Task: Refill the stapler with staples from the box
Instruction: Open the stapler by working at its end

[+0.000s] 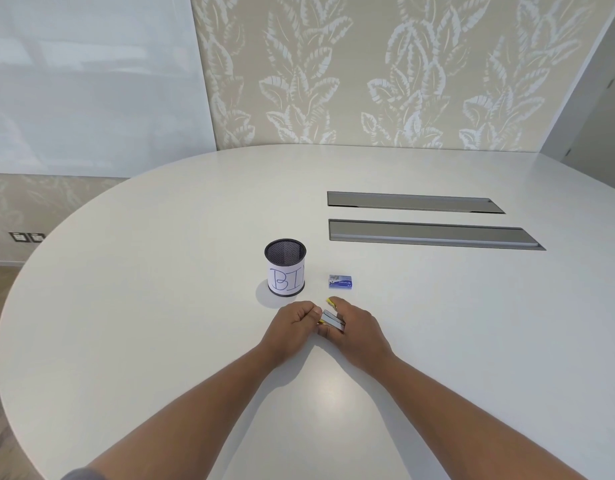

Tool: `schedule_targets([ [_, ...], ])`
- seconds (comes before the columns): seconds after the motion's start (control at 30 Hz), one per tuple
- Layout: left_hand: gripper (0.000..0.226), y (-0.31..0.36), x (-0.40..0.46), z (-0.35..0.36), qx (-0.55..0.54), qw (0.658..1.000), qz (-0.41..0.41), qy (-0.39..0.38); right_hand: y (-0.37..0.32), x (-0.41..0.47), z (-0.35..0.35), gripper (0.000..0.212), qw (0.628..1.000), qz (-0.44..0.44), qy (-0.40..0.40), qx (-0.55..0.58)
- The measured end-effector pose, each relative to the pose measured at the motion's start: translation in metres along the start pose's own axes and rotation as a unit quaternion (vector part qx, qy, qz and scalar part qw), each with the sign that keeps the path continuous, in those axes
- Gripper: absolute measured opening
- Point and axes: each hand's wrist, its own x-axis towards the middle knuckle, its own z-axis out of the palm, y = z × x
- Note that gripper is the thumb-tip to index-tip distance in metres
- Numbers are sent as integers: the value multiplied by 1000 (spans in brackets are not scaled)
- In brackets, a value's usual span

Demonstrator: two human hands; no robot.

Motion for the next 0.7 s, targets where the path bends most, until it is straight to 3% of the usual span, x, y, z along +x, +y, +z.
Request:
schedule_targets([
  [0.1,35,1,-1,0,-3,1000,1,5,-1,-1,-1,66,1000,3,2,3],
  [0.2,35,2,-2,1,4,1000,1,11,0,-2,0,34,1000,-24,-9,-8],
  [0.27,36,2,-1,1,11,1000,0,16,-1,-3,0,27,999,-27,-17,-7],
  [0.4,35,2,-2,1,6,1000,-1,21,-2,-3,-3,51,1000,-16,-2,-4],
  [0.53,36,4,-3,1,17,1000,5,25,-3,-3,0,31,999,-30,-13,-11],
  [0.6,35,4,-3,2,18,999,7,28,-3,-3,0,33,1000,-24,-11,-8],
  [0.7,33,4,-3,1,21,999,5,28,-2,-3,-1,62,1000,-7,5,-4],
])
